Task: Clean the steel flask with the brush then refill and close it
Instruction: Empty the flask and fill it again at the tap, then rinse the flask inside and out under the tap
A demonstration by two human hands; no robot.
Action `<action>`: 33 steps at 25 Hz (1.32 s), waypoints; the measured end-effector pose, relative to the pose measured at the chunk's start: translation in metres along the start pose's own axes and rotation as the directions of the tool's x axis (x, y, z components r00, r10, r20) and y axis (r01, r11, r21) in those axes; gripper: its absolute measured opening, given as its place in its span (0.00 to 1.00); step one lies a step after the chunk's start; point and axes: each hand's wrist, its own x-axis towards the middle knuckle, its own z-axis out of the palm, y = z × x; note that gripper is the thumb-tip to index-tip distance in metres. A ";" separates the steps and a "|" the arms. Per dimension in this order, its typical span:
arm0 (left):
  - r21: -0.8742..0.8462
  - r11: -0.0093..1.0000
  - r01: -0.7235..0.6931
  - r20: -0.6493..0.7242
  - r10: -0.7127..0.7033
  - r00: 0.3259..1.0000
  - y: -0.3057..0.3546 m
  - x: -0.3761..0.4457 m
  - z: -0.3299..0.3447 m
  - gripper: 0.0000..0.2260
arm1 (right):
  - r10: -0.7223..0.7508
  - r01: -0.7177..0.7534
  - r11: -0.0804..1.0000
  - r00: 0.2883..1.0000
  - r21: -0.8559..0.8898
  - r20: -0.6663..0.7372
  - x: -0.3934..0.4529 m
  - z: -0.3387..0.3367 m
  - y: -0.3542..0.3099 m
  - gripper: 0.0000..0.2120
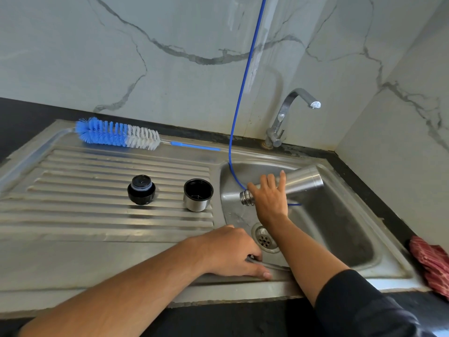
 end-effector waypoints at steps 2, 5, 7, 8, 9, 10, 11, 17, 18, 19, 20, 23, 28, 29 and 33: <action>0.001 1.000 -0.002 -0.007 0.002 1.000 0.000 0.000 0.000 0.25 | 0.014 -0.014 1.000 1.000 -0.002 0.001 0.000 -0.001 0.000 0.24; -0.003 1.000 -0.003 -0.003 0.003 1.000 0.002 -0.001 0.000 0.25 | 0.034 -0.035 0.999 0.999 0.015 0.011 -0.002 -0.001 0.006 0.27; -0.007 1.000 -0.009 -0.007 0.008 1.000 0.001 -0.001 0.000 0.25 | 0.071 -0.071 0.997 0.997 0.027 0.008 -0.001 -0.001 0.010 0.28; -0.007 1.000 -0.008 -0.008 0.008 1.000 0.000 -0.001 0.000 0.25 | 0.069 -0.070 0.997 0.998 0.029 0.008 -0.001 0.000 0.011 0.27; -0.004 1.000 -0.010 -0.005 0.010 1.000 0.000 -0.001 -0.001 0.25 | 0.069 -0.070 0.997 0.998 0.032 0.009 -0.002 0.001 0.012 0.27; 0.000 1.000 -0.011 -0.001 0.011 1.000 0.000 -0.001 -0.001 0.25 | 0.075 -0.075 0.996 0.997 0.039 0.005 -0.002 0.002 0.012 0.28; 0.001 1.000 -0.012 0.000 0.012 1.000 0.001 -0.001 -0.001 0.25 | 0.078 -0.078 0.996 0.997 0.038 -0.002 -0.002 0.002 0.011 0.28; -0.001 1.000 -0.012 0.012 0.012 1.000 0.002 -0.001 -0.002 0.25 | 0.071 -0.071 0.997 0.997 0.028 -0.022 -0.001 0.001 0.008 0.28; -0.001 1.000 -0.013 0.012 0.013 1.000 0.002 -0.001 -0.002 0.25 | 0.078 -0.078 0.996 0.997 0.043 -0.012 -0.001 0.001 0.009 0.28; -0.001 1.000 -0.014 0.010 0.014 1.000 0.002 -0.001 -0.002 0.25 | 0.089 -0.089 0.994 0.996 0.060 -0.007 -0.001 0.000 0.010 0.28; -0.003 1.000 -0.012 0.008 0.012 1.000 0.002 -0.001 -0.002 0.25 | 0.107 -0.106 0.991 0.994 0.086 -0.009 0.000 0.000 0.011 0.29; -0.010 1.000 0.003 0.015 -0.003 1.000 0.000 0.000 0.000 0.25 | 0.220 -0.204 0.947 0.975 0.250 -0.040 0.000 -0.004 0.018 0.31; -0.093 0.995 0.039 -0.156 -0.053 0.986 0.000 0.000 -0.009 0.23 | 0.414 -0.380 0.578 0.899 0.722 0.141 0.002 -0.014 0.045 0.39; -0.160 0.986 0.051 -0.265 -0.093 0.960 -0.002 0.004 -0.011 0.21 | 0.428 -0.375 0.435 0.886 0.819 0.178 0.000 -0.017 0.052 0.38; -0.496 0.855 0.149 -0.501 -0.422 0.755 -0.012 0.034 -0.021 0.21 | 0.433 -0.192 -0.112 0.874 0.975 0.222 -0.007 -0.033 0.072 0.24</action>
